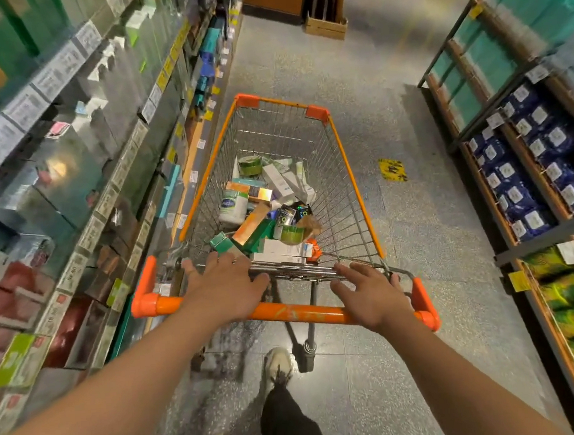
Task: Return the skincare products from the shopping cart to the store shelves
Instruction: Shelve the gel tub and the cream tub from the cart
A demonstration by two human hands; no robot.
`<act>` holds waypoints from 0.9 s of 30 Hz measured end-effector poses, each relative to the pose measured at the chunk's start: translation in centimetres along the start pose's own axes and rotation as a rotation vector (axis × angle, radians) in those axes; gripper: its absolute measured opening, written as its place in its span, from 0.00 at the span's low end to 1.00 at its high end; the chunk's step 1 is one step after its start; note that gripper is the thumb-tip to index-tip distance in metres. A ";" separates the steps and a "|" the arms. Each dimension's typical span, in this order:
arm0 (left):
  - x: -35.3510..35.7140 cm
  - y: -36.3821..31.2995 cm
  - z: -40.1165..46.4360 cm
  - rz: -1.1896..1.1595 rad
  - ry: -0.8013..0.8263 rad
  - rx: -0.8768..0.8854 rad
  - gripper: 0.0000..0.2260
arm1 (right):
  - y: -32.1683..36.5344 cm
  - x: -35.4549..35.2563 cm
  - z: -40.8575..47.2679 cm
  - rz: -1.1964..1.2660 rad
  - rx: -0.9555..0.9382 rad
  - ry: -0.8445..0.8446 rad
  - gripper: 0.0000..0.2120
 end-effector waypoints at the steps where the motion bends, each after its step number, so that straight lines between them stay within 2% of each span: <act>1: -0.3 0.0 0.6 0.000 -0.016 -0.012 0.29 | -0.1 0.0 0.2 0.000 -0.002 0.000 0.27; 3: -1.2 0.0 2.1 -0.007 -0.042 -0.032 0.26 | -0.1 -0.1 0.9 0.011 -0.002 -0.026 0.27; 6: -2.7 -0.4 4.4 -0.169 -0.057 -0.034 0.21 | 0.1 -0.6 3.0 0.024 -0.029 -0.108 0.25; 11: -4.3 -1.7 7.1 -0.469 -0.059 -0.095 0.12 | 0.2 -0.6 8.5 0.368 -0.039 -0.004 0.21; 14: -4.3 -1.9 9.0 -0.538 -0.006 -0.160 0.12 | 0.5 -1.1 11.9 0.501 -0.017 0.049 0.20; 17: -4.3 -2.1 10.6 -0.542 0.034 -0.224 0.16 | 1.1 -0.9 15.3 0.593 0.023 0.074 0.18; 22: -4.1 -1.9 12.9 -0.688 0.024 -0.300 0.14 | 1.7 2.2 19.5 0.877 0.237 0.132 0.11; 25: -3.7 -1.2 14.9 -0.740 0.063 -0.336 0.13 | 2.1 4.1 22.0 0.897 0.292 0.154 0.09; 27: -3.2 -0.7 16.6 -0.721 0.126 -0.337 0.16 | 1.9 5.5 24.1 0.888 0.339 0.127 0.11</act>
Point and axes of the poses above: each hand's wrist, its own z-axis towards the middle knuckle, its own x-axis out of the palm, y = z × x, the point moved 6 cm from there along z, towards the middle knuckle, and after that the axes turned 8 degrees about z, right-handed, at the moved point
